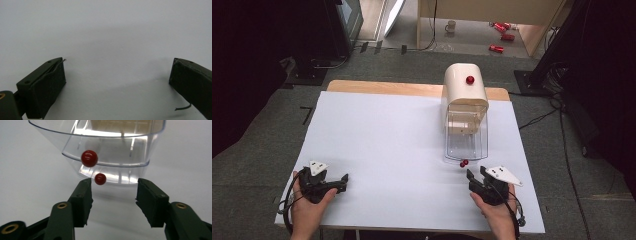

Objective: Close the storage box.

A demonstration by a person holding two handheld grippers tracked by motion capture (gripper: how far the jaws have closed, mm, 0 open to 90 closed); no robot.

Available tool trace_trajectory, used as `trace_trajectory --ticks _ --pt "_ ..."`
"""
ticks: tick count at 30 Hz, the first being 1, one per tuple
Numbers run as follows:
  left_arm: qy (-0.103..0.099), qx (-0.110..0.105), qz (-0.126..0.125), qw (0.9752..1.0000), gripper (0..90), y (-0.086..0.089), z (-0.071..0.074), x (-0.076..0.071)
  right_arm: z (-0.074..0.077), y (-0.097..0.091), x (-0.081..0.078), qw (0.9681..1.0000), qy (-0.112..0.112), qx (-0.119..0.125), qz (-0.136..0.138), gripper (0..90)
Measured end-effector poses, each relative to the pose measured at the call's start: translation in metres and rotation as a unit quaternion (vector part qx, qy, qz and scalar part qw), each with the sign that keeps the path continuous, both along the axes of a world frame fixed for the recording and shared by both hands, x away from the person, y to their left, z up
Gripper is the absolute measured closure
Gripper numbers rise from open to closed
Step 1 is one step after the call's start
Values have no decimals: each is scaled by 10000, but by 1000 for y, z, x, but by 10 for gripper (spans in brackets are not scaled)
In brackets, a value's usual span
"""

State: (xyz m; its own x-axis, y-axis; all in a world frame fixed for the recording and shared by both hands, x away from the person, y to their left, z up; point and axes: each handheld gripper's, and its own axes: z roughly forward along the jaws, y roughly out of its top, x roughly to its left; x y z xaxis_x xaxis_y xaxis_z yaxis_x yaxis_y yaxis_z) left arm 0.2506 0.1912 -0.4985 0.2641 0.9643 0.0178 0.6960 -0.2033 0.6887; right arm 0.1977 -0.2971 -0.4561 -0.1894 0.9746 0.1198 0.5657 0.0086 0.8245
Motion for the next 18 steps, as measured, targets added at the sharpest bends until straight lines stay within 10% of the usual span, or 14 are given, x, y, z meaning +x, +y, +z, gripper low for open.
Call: trace_trajectory --ticks 18 --pt "1 -1 0 10000 4 0 0 0 2 23 11 9999 -89 63 -62 751"
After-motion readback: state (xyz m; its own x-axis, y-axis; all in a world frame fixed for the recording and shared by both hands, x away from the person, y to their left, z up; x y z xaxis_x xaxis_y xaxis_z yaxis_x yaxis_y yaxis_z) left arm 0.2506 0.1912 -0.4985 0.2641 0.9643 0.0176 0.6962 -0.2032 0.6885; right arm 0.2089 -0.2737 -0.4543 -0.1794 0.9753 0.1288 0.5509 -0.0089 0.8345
